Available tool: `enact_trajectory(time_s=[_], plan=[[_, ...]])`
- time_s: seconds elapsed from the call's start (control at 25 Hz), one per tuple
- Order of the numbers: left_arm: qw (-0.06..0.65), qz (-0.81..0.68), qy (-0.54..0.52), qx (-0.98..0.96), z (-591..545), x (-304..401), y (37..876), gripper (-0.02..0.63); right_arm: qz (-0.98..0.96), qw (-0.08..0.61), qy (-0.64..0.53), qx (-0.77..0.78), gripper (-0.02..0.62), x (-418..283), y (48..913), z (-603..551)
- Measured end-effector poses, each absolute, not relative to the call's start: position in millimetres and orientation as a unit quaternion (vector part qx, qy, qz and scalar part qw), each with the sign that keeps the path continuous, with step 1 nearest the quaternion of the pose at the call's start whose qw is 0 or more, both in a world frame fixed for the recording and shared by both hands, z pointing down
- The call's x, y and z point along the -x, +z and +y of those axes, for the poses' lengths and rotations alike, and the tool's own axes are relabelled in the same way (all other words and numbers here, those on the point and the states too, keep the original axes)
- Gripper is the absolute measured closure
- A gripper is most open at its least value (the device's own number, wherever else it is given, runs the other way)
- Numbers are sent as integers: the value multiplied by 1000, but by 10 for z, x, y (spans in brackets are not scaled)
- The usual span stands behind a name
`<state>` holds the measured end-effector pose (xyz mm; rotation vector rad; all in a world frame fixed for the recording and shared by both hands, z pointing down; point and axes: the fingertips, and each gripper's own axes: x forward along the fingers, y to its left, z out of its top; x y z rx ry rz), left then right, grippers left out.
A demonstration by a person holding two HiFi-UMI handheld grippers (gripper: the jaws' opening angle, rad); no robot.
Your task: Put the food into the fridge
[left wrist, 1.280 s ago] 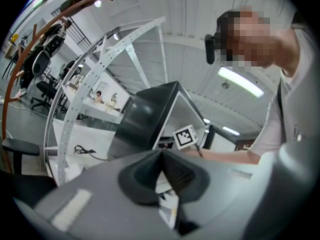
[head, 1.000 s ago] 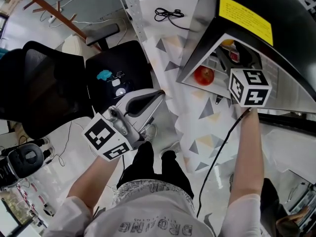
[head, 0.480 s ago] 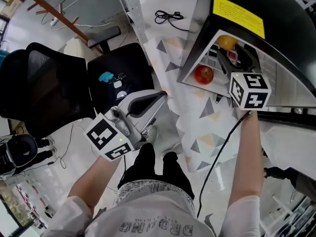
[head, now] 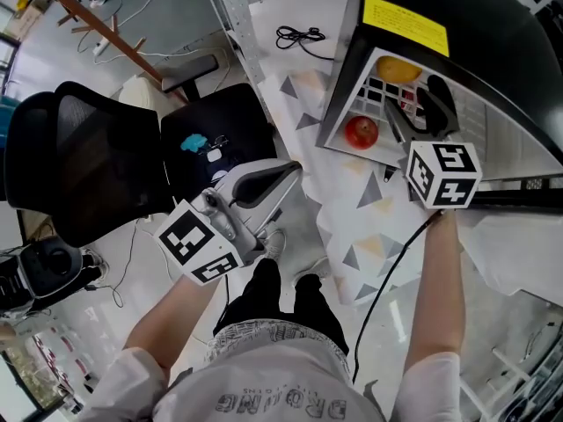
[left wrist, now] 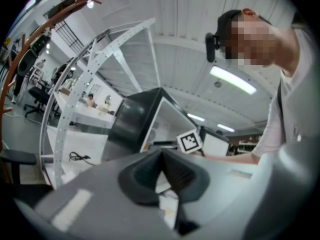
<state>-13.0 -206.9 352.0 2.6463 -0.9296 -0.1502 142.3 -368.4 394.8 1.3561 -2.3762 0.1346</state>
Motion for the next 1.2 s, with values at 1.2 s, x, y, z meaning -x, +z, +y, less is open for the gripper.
enact_trajectory(time_s=[1.2], plan=[[106,-296,-24,-949,-1827,-6,3045,600,-873,82,32,-480,453,-1372,3090,-2205]])
